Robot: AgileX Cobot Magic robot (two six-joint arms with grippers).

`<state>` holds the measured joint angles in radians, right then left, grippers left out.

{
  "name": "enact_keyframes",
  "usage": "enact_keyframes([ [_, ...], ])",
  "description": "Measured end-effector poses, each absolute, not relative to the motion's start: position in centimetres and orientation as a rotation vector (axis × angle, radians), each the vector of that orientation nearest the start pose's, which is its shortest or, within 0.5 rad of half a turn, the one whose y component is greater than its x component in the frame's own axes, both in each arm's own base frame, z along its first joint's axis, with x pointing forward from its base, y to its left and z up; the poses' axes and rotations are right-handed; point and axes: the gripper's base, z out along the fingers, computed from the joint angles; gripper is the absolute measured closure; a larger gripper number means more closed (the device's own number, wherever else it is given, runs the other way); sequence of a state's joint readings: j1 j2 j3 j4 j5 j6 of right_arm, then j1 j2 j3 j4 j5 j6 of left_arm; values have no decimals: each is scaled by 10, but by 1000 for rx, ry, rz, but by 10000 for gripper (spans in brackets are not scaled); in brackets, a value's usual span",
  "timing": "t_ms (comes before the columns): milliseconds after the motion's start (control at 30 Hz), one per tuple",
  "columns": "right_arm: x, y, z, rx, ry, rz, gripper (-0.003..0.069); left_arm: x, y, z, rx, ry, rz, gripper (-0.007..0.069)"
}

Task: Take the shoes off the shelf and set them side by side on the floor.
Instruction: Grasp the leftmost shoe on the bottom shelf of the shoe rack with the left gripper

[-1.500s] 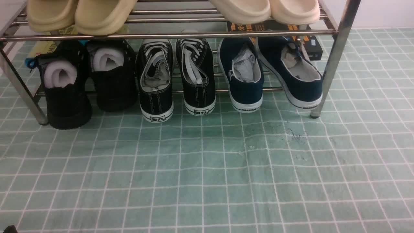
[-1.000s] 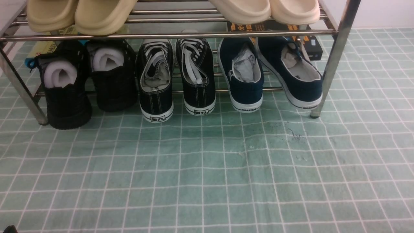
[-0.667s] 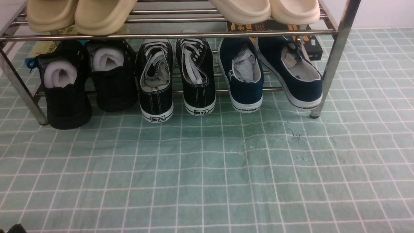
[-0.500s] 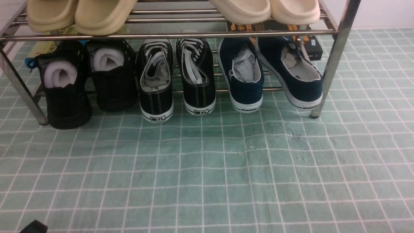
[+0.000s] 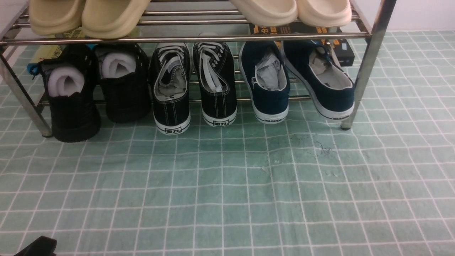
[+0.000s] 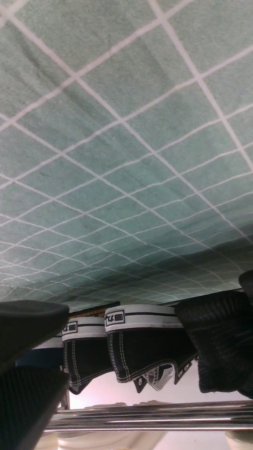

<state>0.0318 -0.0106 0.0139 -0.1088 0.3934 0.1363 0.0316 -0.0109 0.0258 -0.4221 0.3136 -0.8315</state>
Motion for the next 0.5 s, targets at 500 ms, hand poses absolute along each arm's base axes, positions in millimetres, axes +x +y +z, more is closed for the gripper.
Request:
enact_keyframes([
  [500,52,-2,174,32,1878,7,421,89,-6,297,-862,1991,-578,624],
])
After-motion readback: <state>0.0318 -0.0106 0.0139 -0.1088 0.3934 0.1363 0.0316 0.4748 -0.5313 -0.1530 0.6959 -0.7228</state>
